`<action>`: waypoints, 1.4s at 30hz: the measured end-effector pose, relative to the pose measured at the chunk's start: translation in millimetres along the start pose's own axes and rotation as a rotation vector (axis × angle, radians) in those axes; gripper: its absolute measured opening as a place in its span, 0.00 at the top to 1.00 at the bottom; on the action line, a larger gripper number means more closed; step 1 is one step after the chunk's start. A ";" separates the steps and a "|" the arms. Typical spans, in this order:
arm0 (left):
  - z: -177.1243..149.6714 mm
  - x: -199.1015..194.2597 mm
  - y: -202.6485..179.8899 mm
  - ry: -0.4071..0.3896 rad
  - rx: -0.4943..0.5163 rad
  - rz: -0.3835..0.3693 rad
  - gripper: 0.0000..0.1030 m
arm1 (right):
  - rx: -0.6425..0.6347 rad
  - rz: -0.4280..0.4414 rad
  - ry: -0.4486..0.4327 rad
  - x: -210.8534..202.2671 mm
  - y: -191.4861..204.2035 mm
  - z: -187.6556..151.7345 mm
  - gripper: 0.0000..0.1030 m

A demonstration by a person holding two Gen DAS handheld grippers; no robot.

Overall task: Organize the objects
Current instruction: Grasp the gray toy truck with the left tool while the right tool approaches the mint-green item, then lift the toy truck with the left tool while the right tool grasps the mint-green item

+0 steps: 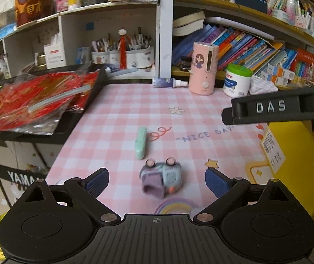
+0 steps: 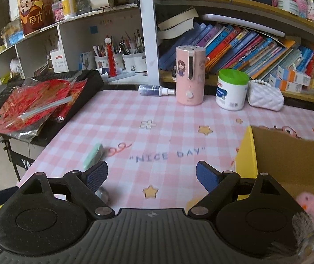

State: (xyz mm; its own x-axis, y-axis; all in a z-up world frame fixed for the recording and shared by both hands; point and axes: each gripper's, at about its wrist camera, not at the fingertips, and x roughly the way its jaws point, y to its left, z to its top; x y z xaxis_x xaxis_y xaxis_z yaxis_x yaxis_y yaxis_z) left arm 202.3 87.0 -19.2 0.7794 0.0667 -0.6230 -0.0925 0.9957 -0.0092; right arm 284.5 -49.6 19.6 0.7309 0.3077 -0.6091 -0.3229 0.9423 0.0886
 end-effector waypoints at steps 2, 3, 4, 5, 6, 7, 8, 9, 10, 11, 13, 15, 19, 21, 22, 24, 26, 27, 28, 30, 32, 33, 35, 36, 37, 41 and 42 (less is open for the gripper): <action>3.0 11.4 -2.1 0.010 -0.004 -0.006 0.07 | 0.007 0.002 -0.001 7.3 -3.2 6.2 0.15; 4.5 18.6 -2.9 0.018 -0.008 -0.012 0.07 | 0.011 0.005 -0.001 10.9 -4.9 9.4 0.15; 5.2 24.3 -3.5 0.024 -0.014 -0.014 0.07 | 0.012 0.009 0.001 14.4 -6.0 11.9 0.15; 5.8 29.8 -4.1 0.033 -0.023 -0.010 0.08 | 0.011 0.012 0.003 17.3 -6.6 13.9 0.15; 6.1 36.9 -3.7 0.046 -0.037 -0.010 0.08 | 0.009 0.016 0.004 20.2 -6.9 15.6 0.15; 5.9 42.6 -3.5 0.059 -0.049 -0.012 0.08 | 0.006 0.020 0.007 23.6 -7.0 17.3 0.15; 5.2 48.2 -3.1 0.071 -0.060 -0.011 0.09 | 0.002 0.024 0.011 26.4 -6.9 18.4 0.15; 3.8 53.4 -3.2 0.082 -0.070 -0.009 0.11 | -0.002 0.027 0.017 29.5 -6.5 19.4 0.15; 2.7 58.4 -3.0 0.092 -0.076 -0.008 0.15 | -0.006 0.031 0.023 32.4 -6.2 20.2 0.15; 1.0 63.2 -3.0 0.105 -0.080 -0.007 0.18 | -0.009 0.035 0.029 34.8 -5.9 20.7 0.15; -2.2 73.3 -2.5 0.128 -0.090 -0.003 0.23 | -0.018 0.042 0.039 39.8 -4.8 21.9 0.15; -5.4 80.8 -1.0 0.145 -0.106 -0.002 0.31 | -0.029 0.046 0.046 43.4 -2.8 22.7 0.15; -9.2 83.8 2.7 0.126 -0.103 -0.010 0.38 | -0.054 0.065 0.057 48.5 3.1 23.4 0.15; -8.9 80.4 6.5 0.115 -0.112 0.002 0.38 | -0.068 0.076 0.064 50.9 6.8 23.9 0.15; -9.0 76.6 9.5 0.104 -0.123 0.004 0.38 | -0.077 0.081 0.065 52.1 9.4 24.6 0.15; -8.2 67.1 16.7 0.087 -0.142 0.009 0.38 | -0.089 0.096 0.064 54.5 15.1 25.6 0.15; -8.9 58.1 25.4 0.083 -0.163 0.022 0.38 | -0.091 0.113 0.071 59.3 21.2 26.6 0.15; -9.8 53.1 30.4 0.084 -0.176 0.033 0.38 | -0.092 0.123 0.078 62.9 25.0 27.1 0.15; -11.3 47.6 36.1 0.086 -0.191 0.047 0.38 | -0.095 0.135 0.089 67.4 30.2 27.3 0.15; -14.4 36.4 46.2 0.088 -0.221 0.073 0.38 | -0.100 0.156 0.118 78.6 40.6 26.9 0.15; -18.4 25.6 54.4 0.088 -0.245 0.097 0.38 | -0.100 0.173 0.147 92.1 52.9 24.9 0.16; -18.9 20.6 57.9 0.086 -0.254 0.106 0.38 | -0.103 0.177 0.156 98.1 59.0 23.7 0.17; -19.2 12.7 66.5 0.084 -0.270 0.125 0.38 | -0.114 0.185 0.172 112.3 74.3 21.1 0.18; -19.7 9.6 69.0 0.081 -0.272 0.134 0.38 | -0.119 0.188 0.176 119.0 81.1 19.8 0.20; -19.7 6.3 71.6 0.078 -0.272 0.142 0.38 | -0.124 0.189 0.178 126.1 88.1 18.7 0.21; -18.9 -6.3 75.9 0.063 -0.256 0.170 0.38 | -0.154 0.166 0.196 154.2 109.2 12.6 0.32; -18.7 -9.7 76.8 0.059 -0.253 0.172 0.38 | -0.156 0.157 0.210 160.4 112.2 10.4 0.37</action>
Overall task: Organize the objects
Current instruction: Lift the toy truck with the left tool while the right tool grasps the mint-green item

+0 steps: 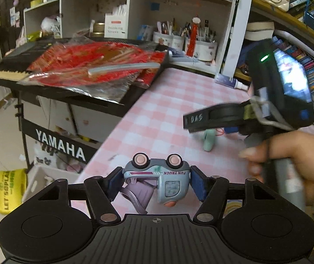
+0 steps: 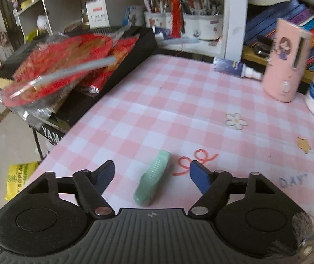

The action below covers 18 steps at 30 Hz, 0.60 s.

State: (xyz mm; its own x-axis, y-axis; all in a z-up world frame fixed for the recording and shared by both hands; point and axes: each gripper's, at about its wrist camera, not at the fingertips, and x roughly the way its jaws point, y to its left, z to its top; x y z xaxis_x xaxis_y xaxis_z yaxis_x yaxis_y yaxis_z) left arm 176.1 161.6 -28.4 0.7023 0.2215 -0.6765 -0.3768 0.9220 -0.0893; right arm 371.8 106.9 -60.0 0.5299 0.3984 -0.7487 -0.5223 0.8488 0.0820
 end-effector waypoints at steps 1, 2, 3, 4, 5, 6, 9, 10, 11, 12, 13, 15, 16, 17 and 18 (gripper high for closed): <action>0.5 -2.1 0.8 -0.004 0.001 0.000 0.38 | 0.002 -0.006 0.011 4.6 -0.2 -0.3 0.39; 1.2 -4.1 1.5 -0.009 0.002 -0.002 0.38 | 0.004 -0.012 0.020 8.6 0.9 -1.4 0.41; 1.8 -5.3 3.1 -0.013 0.002 -0.005 0.38 | 0.007 -0.020 0.026 11.0 0.8 -2.9 0.47; 1.6 -6.9 3.5 -0.016 0.003 -0.008 0.38 | 0.011 -0.028 0.028 13.3 0.5 -4.1 0.50; 1.2 -8.2 3.6 -0.019 0.004 -0.012 0.38 | 0.006 -0.036 0.014 12.5 0.5 -5.7 0.58; 1.4 -9.2 4.4 -0.020 0.006 -0.016 0.38 | -0.005 -0.038 0.008 12.4 1.3 -6.8 0.72; -0.1 -14.7 6.3 -0.026 0.011 -0.028 0.38 | -0.021 -0.052 -0.005 4.9 -0.2 -9.2 0.83; 0.1 -16.1 6.5 -0.030 0.012 -0.033 0.38 | -0.011 -0.057 -0.024 -1.9 -2.6 -10.3 0.83; 0.0 -17.7 6.7 -0.033 0.013 -0.038 0.38 | -0.002 -0.059 -0.038 -9.0 -4.8 -11.2 0.83; -0.1 -20.0 6.8 -0.036 0.016 -0.046 0.38 | 0.007 -0.057 -0.049 -16.6 -7.2 -12.4 0.83; -0.3 -21.6 6.7 -0.038 0.020 -0.053 0.38 | 0.019 -0.051 -0.059 -25.8 -10.2 -14.2 0.83; -1.9 -25.4 6.8 -0.043 0.028 -0.068 0.38 | 0.038 -0.039 -0.075 -45.3 -15.9 -18.8 0.83; -2.6 -27.9 7.0 -0.044 0.031 -0.078 0.38 | 0.050 -0.035 -0.080 -56.3 -18.7 -22.2 0.83; -3.3 -30.1 7.4 -0.044 0.032 -0.086 0.38 | 0.060 -0.031 -0.085 -66.3 -21.3 -25.5 0.83; -4.0 -33.2 7.7 -0.047 0.033 -0.094 0.38 | 0.067 -0.029 -0.089 -76.0 -23.4 -29.0 0.83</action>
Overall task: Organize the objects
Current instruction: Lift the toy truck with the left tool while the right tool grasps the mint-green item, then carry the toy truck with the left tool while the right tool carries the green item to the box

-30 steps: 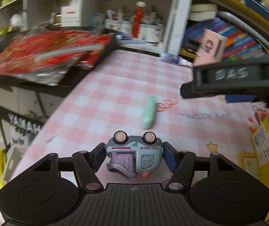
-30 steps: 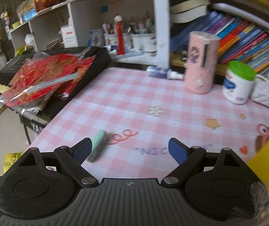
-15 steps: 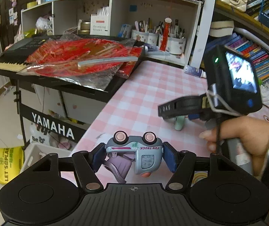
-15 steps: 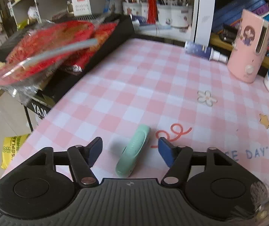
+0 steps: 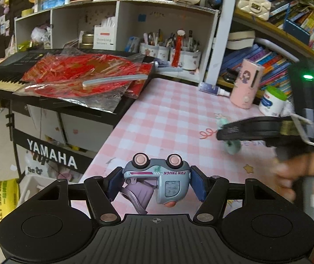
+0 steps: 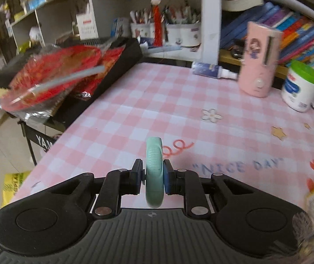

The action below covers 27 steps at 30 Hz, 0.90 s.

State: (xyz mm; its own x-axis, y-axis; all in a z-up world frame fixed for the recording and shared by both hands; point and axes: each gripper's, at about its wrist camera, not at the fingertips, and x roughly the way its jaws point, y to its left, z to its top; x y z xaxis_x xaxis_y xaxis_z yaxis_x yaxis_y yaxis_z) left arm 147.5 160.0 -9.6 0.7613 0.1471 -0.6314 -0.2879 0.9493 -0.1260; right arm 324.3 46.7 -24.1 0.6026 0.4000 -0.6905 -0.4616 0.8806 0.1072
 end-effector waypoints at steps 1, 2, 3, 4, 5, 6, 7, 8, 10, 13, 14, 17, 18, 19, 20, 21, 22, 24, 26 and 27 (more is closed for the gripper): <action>-0.7 -2.7 0.2 -0.003 0.002 -0.007 0.38 | 0.007 0.001 -0.004 -10.8 -2.4 -3.1 0.83; -1.5 -5.9 0.6 -0.007 0.005 -0.014 0.38 | 0.012 0.002 -0.010 -21.0 -4.4 -6.3 0.83; -2.5 -10.1 0.4 -0.013 0.009 -0.022 0.38 | 0.015 0.004 -0.016 -29.8 -5.5 -9.1 0.83; -3.5 -13.8 0.3 -0.018 0.012 -0.029 0.38 | 0.017 0.005 -0.024 -40.0 -6.5 -12.6 0.83; -4.8 -17.6 0.4 -0.022 0.015 -0.036 0.38 | 0.017 0.005 -0.032 -49.5 -6.8 -16.0 0.83; -6.5 -22.3 0.5 -0.027 0.017 -0.044 0.38 | 0.019 0.003 -0.040 -59.6 -6.6 -19.7 0.83; -8.5 -26.2 0.8 -0.029 0.019 -0.050 0.38 | 0.021 0.002 -0.047 -68.2 -6.2 -23.5 0.83; -10.9 -29.7 1.3 -0.030 0.021 -0.056 0.38 | 0.022 0.001 -0.054 -76.4 -5.3 -27.3 0.83; -16.8 -38.3 2.7 -0.032 0.027 -0.069 0.38 | 0.026 -0.004 -0.071 -93.9 -2.3 -36.9 0.83; -27.0 -50.7 5.5 -0.034 0.033 -0.084 0.38 | 0.034 -0.004 -0.084 -116.0 4.3 -53.2 0.83; -30.7 -55.5 6.8 -0.036 0.033 -0.090 0.38 | 0.032 -0.002 -0.084 -121.7 6.8 -58.7 0.83; -41.3 -69.1 9.2 -0.041 0.039 -0.106 0.38 | 0.013 -0.007 -0.078 -137.8 16.6 -77.4 0.83; -44.8 -73.9 9.7 -0.041 0.042 -0.111 0.38 | 0.008 -0.010 -0.074 -142.0 19.3 -83.2 0.83; -48.9 -78.9 10.3 -0.041 0.045 -0.116 0.38 | 0.007 -0.013 -0.069 -146.6 21.9 -89.5 0.83; -52.4 -83.3 11.0 -0.040 0.049 -0.122 0.38 | 0.006 -0.016 -0.066 -150.7 24.1 -94.9 0.83; -56.1 -88.2 11.4 -0.039 0.052 -0.126 0.38 | 0.006 -0.020 -0.064 -155.4 26.2 -100.6 0.83; -59.5 -93.1 12.3 -0.038 0.054 -0.130 0.38 | 0.007 -0.024 -0.061 -160.6 28.3 -106.4 0.83; -66.2 -102.8 14.1 -0.038 0.060 -0.137 0.38 | 0.011 -0.031 -0.060 -170.1 30.9 -116.4 0.83; -71.4 -111.4 15.7 -0.040 0.064 -0.142 0.38 | 0.018 -0.039 -0.062 -179.8 33.9 -127.1 0.83; -74.7 -116.5 16.8 -0.041 0.066 -0.144 0.38 | 0.022 -0.041 -0.061 -184.2 35.1 -131.9 0.83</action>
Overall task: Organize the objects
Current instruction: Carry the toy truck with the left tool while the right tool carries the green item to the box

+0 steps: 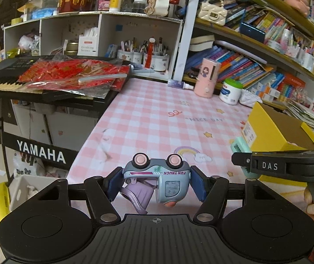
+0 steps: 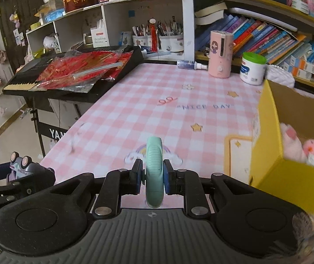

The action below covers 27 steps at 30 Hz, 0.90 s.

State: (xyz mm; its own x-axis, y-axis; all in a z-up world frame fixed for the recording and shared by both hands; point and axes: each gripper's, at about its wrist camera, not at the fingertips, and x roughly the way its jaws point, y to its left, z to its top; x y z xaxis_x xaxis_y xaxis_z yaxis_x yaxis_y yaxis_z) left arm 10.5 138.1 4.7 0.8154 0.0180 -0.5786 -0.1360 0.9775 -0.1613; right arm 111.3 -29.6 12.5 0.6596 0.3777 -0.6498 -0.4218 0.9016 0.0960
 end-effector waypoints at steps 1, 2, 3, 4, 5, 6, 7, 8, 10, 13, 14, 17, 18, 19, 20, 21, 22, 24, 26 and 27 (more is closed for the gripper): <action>-2.4 -3.9 0.0 0.000 0.002 -0.002 0.38 | 0.003 -0.002 0.001 -4.6 0.7 -4.6 0.83; -5.2 -8.0 -0.2 0.001 0.005 -0.004 0.38 | 0.006 -0.004 0.002 -9.2 2.2 -9.4 0.83; -7.8 -11.6 -0.6 0.004 0.009 -0.007 0.38 | 0.007 -0.006 0.003 -13.7 3.8 -14.7 0.83; -10.4 -14.7 -1.2 0.006 0.013 -0.009 0.38 | 0.007 -0.008 0.004 -17.5 4.9 -19.1 0.83; -13.6 -17.7 -2.1 0.010 0.018 -0.013 0.38 | 0.006 -0.011 0.006 -21.2 6.2 -24.1 0.83; -17.0 -21.1 -3.8 0.013 0.027 -0.017 0.38 | 0.008 -0.013 0.007 -24.6 7.2 -28.8 0.83; -19.8 -23.9 -5.0 0.016 0.035 -0.022 0.38 | 0.011 -0.015 0.008 -28.7 7.8 -34.3 0.83; -22.8 -26.6 -6.4 0.019 0.042 -0.027 0.38 | 0.013 -0.017 0.010 -31.9 8.4 -39.3 0.83; -28.1 -30.6 -8.8 0.027 0.055 -0.038 0.38 | 0.023 -0.022 0.016 -38.4 8.7 -49.7 0.83; -35.0 -34.7 -13.8 0.041 0.075 -0.059 0.38 | 0.039 -0.031 0.027 -46.0 8.3 -62.3 0.83; -37.1 -35.6 -15.7 0.045 0.081 -0.065 0.38 | 0.049 -0.036 0.032 -48.7 7.0 -66.5 0.83; -40.2 -38.1 -21.6 0.053 0.100 -0.092 0.38 | 0.079 -0.054 0.043 -56.4 1.2 -75.8 0.83; -41.2 -38.2 -24.0 0.056 0.106 -0.102 0.38 | 0.088 -0.062 0.046 -58.7 -0.9 -78.7 0.83; -42.5 -38.3 -26.5 0.059 0.110 -0.111 0.38 | 0.097 -0.070 0.051 -60.5 -3.2 -81.0 0.83; -43.3 -37.7 -29.1 0.064 0.115 -0.121 0.38 | 0.105 -0.077 0.057 -62.3 -5.5 -83.8 0.83; -44.7 -37.2 -32.5 0.070 0.122 -0.134 0.38 | 0.111 -0.085 0.062 -64.1 -8.0 -86.4 0.83; -45.7 -36.3 -35.5 0.075 0.129 -0.144 0.38 | 0.119 -0.094 0.068 -66.1 -11.3 -89.6 0.83; -48.2 -35.1 -42.7 0.084 0.146 -0.167 0.38 | 0.137 -0.110 0.078 -69.6 -17.7 -95.2 0.83; -49.4 -34.3 -49.0 0.087 0.160 -0.185 0.38 | 0.160 -0.128 0.086 -73.2 -24.3 -100.2 0.83; -50.2 -33.8 -52.1 0.089 0.167 -0.194 0.38 | 0.171 -0.138 0.089 -75.2 -27.9 -102.6 0.83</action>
State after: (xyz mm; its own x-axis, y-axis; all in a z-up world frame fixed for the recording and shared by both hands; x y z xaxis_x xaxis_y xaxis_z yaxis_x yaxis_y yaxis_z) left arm -38.2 75.9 -7.6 0.7637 -0.1848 -0.6186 0.1188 0.9820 -0.1467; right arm 9.6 -104.7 -18.7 0.6429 0.2355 -0.7289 -0.2150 0.9688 0.1233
